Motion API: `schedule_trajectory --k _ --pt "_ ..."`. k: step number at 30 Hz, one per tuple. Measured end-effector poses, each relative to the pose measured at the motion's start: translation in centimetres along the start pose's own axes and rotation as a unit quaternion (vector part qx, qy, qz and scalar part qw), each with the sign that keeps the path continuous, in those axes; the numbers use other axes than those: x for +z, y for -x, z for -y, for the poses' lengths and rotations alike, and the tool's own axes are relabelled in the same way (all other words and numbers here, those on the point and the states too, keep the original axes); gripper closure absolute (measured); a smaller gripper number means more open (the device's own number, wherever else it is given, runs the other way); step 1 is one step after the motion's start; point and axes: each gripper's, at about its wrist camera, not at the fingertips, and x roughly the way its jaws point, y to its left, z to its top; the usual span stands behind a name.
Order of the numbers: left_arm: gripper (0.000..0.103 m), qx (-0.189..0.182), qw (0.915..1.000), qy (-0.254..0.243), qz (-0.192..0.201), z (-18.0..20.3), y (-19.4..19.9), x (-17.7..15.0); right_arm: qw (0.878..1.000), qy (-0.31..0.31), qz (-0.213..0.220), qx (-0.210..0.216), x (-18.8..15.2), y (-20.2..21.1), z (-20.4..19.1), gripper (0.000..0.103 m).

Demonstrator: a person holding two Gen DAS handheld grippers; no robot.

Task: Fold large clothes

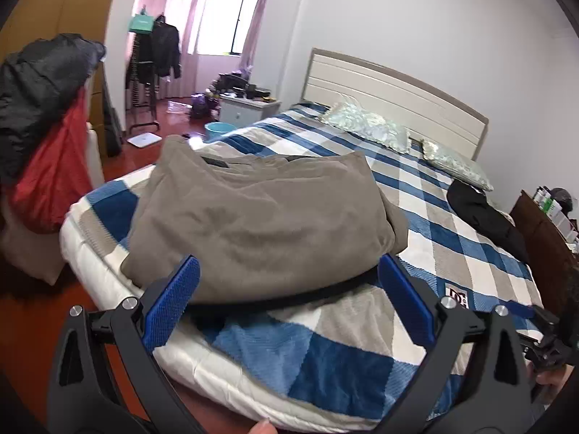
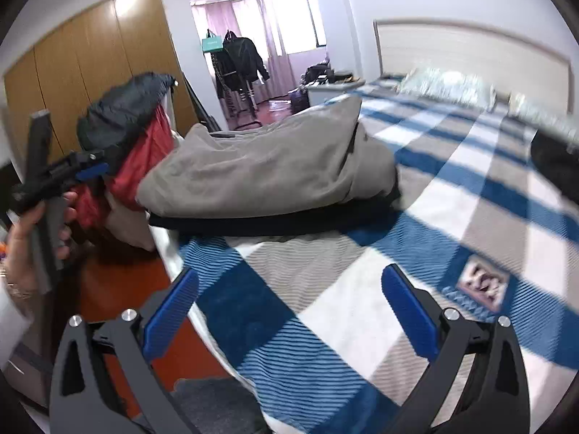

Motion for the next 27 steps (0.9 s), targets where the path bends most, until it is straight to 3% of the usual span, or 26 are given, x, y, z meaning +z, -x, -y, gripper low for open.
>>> schedule_trajectory --k 6,12,19,27 --pt "0.007 0.032 0.9994 -0.001 0.011 1.8 1.7 -1.6 0.999 0.048 0.000 0.024 4.7 -0.9 -3.9 0.004" --pt "0.006 0.017 0.9997 0.007 0.013 2.2 0.3 -1.2 0.996 0.085 0.019 0.001 8.9 -5.5 -6.4 0.004" --pt "0.006 0.031 0.9988 0.032 -0.022 1.2 -4.3 -0.2 0.998 0.064 -0.019 0.010 10.3 -11.1 -4.5 0.004" --pt "0.006 0.018 0.9992 -0.022 -0.028 2.1 -6.0 0.7 0.999 0.033 -0.023 0.037 11.4 -12.3 -1.9 0.004"
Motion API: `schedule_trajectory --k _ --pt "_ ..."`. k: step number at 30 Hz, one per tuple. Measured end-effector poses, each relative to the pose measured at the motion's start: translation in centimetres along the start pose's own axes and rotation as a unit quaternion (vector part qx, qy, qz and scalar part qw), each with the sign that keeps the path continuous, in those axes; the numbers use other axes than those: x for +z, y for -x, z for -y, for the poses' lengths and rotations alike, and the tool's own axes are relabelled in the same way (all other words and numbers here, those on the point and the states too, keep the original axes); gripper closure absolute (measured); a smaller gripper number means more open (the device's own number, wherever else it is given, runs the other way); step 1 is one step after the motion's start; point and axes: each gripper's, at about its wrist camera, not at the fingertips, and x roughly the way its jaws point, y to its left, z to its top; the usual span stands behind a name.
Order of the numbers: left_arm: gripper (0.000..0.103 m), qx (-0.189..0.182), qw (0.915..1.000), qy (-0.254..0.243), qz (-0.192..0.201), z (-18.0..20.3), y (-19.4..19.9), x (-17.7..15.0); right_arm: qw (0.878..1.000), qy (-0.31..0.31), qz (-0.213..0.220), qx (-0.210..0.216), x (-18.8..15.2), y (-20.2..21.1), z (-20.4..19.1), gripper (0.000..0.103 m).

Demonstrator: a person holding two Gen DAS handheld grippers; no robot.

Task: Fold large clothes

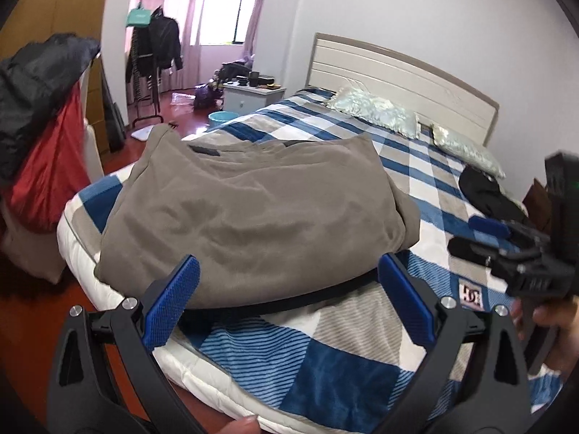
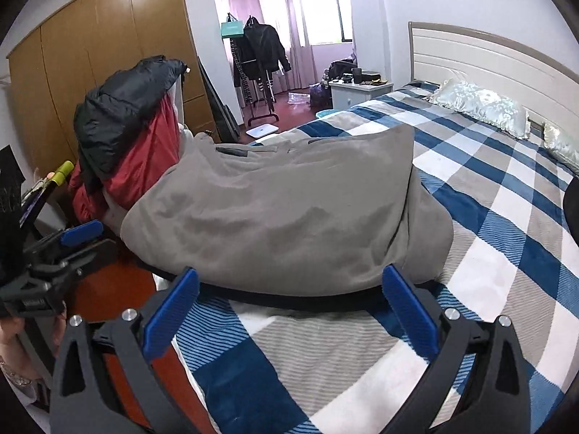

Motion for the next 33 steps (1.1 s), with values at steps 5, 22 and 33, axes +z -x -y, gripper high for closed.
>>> schedule_trajectory --k 5,22,33 --pt "0.006 0.002 0.9999 -0.014 -0.009 0.4 -0.4 0.1 1.000 0.013 -0.007 0.007 0.5 -0.3 0.2 0.004" --pt "0.006 0.012 0.9997 -0.019 -0.009 0.7 -0.5 0.1 0.999 0.036 -0.009 0.005 1.0 -0.5 -0.9 0.004" --pt "0.006 0.014 0.9995 -0.026 -0.007 0.8 -0.7 0.4 0.999 0.036 -0.007 0.009 1.1 -0.7 -1.0 0.004"
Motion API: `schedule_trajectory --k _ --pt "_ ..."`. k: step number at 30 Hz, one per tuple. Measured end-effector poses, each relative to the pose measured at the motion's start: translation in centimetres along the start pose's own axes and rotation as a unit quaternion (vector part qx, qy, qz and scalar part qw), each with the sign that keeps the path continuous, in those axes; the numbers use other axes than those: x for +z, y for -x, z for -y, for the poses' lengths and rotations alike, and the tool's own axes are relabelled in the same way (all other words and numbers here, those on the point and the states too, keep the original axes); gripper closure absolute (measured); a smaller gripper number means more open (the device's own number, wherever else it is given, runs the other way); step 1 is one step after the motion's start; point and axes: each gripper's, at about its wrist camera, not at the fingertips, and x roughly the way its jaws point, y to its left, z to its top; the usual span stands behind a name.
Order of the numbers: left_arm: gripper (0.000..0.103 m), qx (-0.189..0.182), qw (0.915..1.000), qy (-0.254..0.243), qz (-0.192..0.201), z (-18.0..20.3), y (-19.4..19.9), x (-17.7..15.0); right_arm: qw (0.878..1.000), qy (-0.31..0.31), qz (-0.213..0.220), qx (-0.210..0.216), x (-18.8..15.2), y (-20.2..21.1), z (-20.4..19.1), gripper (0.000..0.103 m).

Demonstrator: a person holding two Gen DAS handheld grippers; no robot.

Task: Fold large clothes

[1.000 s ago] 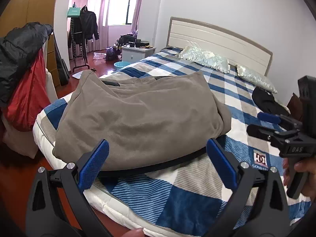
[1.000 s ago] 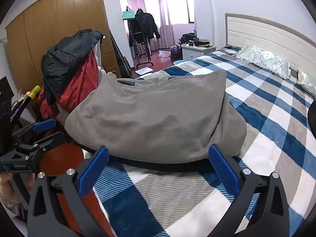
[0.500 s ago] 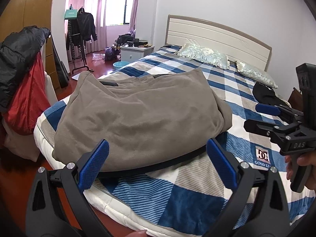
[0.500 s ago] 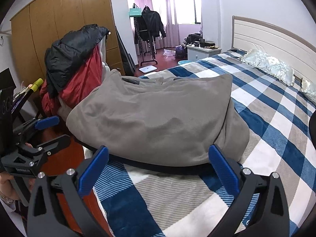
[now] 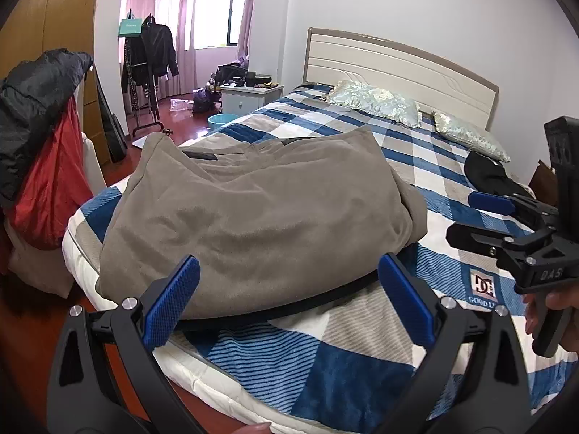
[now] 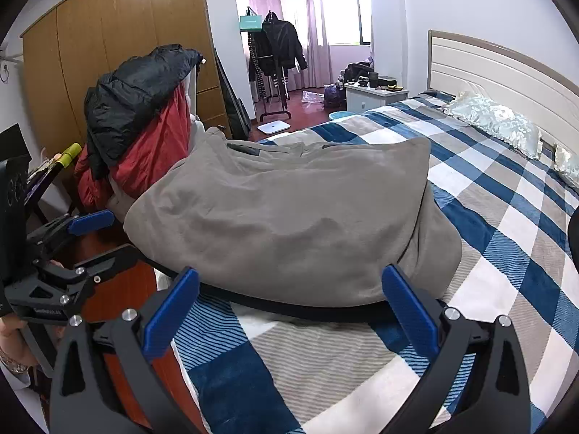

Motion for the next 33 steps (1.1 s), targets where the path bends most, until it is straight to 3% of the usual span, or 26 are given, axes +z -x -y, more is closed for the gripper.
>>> schedule_trajectory --k 33 --pt "0.006 0.010 0.9999 -0.005 0.011 0.78 0.20 0.14 1.000 -0.006 0.004 0.004 0.05 -0.26 -0.67 0.004"
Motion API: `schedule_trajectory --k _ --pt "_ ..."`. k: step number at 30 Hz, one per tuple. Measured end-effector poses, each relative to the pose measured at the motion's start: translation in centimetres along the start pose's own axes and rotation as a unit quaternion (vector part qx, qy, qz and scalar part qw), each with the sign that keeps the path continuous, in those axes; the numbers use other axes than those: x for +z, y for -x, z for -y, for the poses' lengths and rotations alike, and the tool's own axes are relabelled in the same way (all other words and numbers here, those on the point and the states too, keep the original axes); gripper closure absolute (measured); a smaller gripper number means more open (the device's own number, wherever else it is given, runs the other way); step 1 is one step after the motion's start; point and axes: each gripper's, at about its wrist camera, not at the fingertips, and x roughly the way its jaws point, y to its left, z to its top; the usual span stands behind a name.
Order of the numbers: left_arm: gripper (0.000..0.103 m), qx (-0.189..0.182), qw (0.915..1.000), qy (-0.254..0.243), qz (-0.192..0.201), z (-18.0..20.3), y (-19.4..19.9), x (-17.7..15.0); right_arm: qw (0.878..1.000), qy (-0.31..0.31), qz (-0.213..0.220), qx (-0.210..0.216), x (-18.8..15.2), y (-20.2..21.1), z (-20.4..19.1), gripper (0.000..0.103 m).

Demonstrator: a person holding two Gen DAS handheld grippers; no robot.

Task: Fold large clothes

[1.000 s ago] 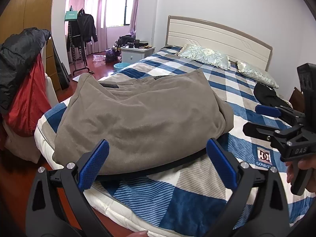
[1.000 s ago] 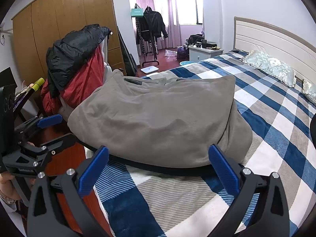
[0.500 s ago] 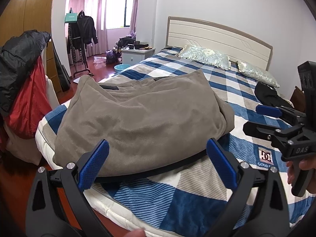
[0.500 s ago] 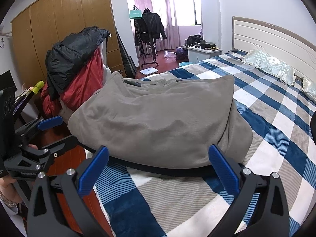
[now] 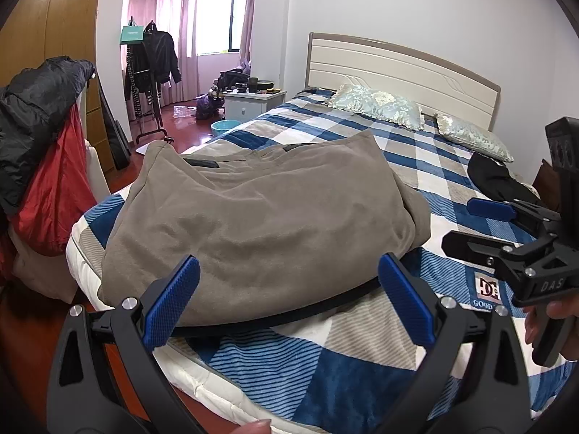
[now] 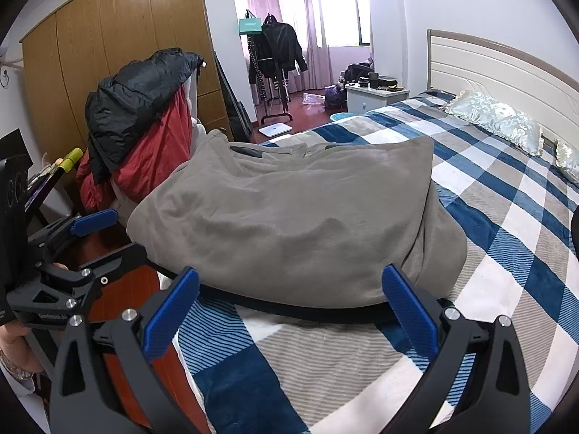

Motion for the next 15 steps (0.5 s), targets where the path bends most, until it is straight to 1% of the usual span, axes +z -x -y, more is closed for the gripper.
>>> schedule_trajectory --k 6,11,15 --pt "0.006 0.001 1.0000 -0.001 -0.001 0.13 -0.10 0.05 1.000 -0.001 0.000 0.000 -0.03 -0.02 0.02 0.004" --pt "0.006 -0.003 1.0000 0.008 -0.002 -0.01 0.03 -0.14 1.000 -0.001 -0.002 0.001 -0.07 -0.02 -0.24 0.004" --pt "0.006 0.006 1.0000 0.006 0.001 -0.03 0.13 -0.26 1.000 -0.001 -0.003 0.000 -0.08 -0.09 -0.14 0.004"
